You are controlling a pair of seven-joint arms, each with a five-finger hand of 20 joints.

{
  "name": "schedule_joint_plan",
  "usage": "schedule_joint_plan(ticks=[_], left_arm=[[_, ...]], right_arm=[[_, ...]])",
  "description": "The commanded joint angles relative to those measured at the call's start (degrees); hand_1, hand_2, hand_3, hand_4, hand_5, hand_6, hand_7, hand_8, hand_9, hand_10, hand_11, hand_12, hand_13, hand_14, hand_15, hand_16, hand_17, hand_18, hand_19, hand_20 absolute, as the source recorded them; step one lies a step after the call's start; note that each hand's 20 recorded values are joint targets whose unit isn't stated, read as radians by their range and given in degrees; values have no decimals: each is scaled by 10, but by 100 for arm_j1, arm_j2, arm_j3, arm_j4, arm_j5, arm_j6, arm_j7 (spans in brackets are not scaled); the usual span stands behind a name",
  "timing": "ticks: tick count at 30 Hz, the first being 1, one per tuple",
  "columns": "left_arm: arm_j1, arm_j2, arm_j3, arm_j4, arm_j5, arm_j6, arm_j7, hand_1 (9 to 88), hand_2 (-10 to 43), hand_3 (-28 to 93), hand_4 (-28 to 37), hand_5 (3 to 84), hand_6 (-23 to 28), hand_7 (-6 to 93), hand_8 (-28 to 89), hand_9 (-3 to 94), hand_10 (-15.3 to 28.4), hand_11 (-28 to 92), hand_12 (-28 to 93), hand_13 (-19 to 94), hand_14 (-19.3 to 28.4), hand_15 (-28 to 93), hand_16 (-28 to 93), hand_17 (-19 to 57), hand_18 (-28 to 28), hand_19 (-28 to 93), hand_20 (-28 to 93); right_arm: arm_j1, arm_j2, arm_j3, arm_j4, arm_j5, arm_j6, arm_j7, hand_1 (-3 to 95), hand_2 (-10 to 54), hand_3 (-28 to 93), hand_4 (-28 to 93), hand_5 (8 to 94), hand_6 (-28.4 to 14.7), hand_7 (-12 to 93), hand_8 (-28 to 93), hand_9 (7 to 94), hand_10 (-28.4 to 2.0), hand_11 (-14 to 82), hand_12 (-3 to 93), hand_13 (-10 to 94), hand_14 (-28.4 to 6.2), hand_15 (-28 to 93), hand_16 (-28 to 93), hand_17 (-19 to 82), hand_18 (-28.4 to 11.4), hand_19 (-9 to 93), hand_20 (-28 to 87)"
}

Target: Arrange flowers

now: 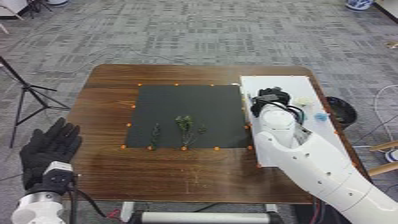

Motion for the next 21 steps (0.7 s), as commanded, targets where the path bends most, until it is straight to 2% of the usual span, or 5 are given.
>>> schedule_joint_plan(ticks=[1, 6, 12, 17, 21], left_arm=[[1, 9, 33, -9, -3, 52, 23, 241, 186, 725, -283, 451, 81, 155, -107, 387, 160, 275, 90, 286, 149, 370, -68, -55, 120, 280, 118], [-56, 14, 60, 13, -23, 58, 29, 241, 186, 725, -283, 451, 80, 156, -107, 388, 161, 276, 91, 287, 149, 371, -68, -55, 120, 280, 117], [-46, -5, 63, 17, -21, 35, 26, 241, 185, 726, -283, 453, 81, 155, -107, 389, 161, 275, 91, 287, 150, 371, -69, -54, 120, 280, 117], [-27, -8, 45, 9, -33, 31, 30, 240, 185, 727, -283, 452, 81, 155, -107, 389, 161, 276, 90, 287, 150, 372, -69, -54, 120, 280, 117], [29, -28, 20, -7, -58, 43, 46, 240, 185, 727, -283, 452, 81, 154, -106, 389, 161, 276, 90, 286, 150, 372, -69, -54, 120, 280, 117]], right_arm=[[-320, 24, -237, 86, -65, 31, -220, 332, -95, 799, -257, 664, -85, 233, -62, 556, -226, 546, 411, 618, -173, 787, 409, 327, -284, 840, 347], [-282, -11, -381, 107, -170, 250, -395, 370, -95, 812, -262, 705, -56, 272, -71, 609, -197, 551, 418, 654, -151, 774, 416, 341, -284, 842, 355], [-266, -45, -480, 160, -240, 514, -573, 468, -95, 761, -277, 730, -37, 293, 163, 658, -155, 499, 524, 690, -132, 761, 428, 358, -280, 844, 372], [-303, -73, -432, 179, -163, 564, -536, 537, -95, 756, -254, 770, -26, 308, 162, 726, -121, 412, 607, 731, -115, 747, 422, 373, -275, 846, 374], [-353, -101, -333, 155, 8, 750, -390, 539, -95, 760, -228, 786, -19, 315, 181, 751, -118, 390, 621, 751, -111, 740, 419, 384, -275, 850, 375]])
